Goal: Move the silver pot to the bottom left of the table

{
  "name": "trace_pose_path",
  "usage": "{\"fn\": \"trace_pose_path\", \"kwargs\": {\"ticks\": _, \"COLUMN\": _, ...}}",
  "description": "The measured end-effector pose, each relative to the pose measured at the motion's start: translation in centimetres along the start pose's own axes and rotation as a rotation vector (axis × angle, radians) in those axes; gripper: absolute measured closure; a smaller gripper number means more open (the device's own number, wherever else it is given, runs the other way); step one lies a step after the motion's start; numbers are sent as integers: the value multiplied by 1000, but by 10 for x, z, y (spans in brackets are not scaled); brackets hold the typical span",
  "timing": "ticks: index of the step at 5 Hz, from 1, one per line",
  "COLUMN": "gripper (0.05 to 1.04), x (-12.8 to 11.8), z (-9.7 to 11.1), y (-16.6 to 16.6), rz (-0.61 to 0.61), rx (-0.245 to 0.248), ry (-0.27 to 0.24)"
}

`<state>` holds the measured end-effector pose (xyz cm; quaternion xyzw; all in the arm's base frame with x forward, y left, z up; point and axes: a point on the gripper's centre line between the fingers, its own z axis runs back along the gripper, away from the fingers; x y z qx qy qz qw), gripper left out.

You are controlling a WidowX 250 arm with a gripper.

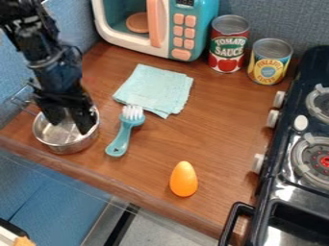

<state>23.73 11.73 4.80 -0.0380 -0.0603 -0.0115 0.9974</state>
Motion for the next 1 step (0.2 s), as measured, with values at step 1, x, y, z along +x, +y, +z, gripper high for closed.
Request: {"fn": "trace_pose_path", "kwargs": {"ticks": 1, "gripper": 79, "x": -4, "z": 0, "y": 1, "rz": -18, "rx": 12, "ry": 29}}
